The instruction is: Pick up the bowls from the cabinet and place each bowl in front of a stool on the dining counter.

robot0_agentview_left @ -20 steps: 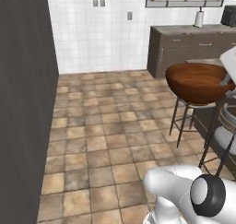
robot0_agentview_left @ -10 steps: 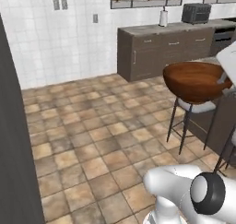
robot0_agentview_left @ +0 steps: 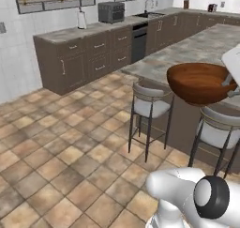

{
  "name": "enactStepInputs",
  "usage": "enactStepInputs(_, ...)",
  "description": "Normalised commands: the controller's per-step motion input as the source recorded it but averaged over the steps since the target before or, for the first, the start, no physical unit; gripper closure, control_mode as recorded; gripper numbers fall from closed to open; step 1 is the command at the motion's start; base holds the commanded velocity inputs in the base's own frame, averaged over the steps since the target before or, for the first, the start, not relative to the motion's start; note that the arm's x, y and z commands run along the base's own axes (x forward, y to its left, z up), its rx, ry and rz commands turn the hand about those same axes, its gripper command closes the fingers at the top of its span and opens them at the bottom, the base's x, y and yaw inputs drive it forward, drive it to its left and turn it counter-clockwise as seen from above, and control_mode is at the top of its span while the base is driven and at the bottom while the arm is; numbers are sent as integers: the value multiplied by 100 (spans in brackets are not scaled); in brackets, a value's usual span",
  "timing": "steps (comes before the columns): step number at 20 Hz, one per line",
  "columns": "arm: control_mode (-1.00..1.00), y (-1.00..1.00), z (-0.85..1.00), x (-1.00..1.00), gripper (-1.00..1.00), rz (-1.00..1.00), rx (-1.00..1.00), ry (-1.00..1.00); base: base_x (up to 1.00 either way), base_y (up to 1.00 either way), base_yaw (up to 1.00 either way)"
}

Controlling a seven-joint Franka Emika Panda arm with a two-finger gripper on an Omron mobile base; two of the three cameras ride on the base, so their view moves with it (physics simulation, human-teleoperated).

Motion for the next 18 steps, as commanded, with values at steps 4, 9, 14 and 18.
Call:
enactStepInputs(4, 100, 0, 0, 0, 100, 0, 0, 0, 92, 85, -62)
enactStepInputs(9, 100, 0, 0, 0, 100, 0, 0, 0, 91, 100, -55)
enactStepInputs(14, 100, 0, 0, 0, 100, 0, 0, 0, 93, 100, -54)
enactStepInputs(18, 100, 0, 0, 0, 100, 0, 0, 0, 86, 100, -56)
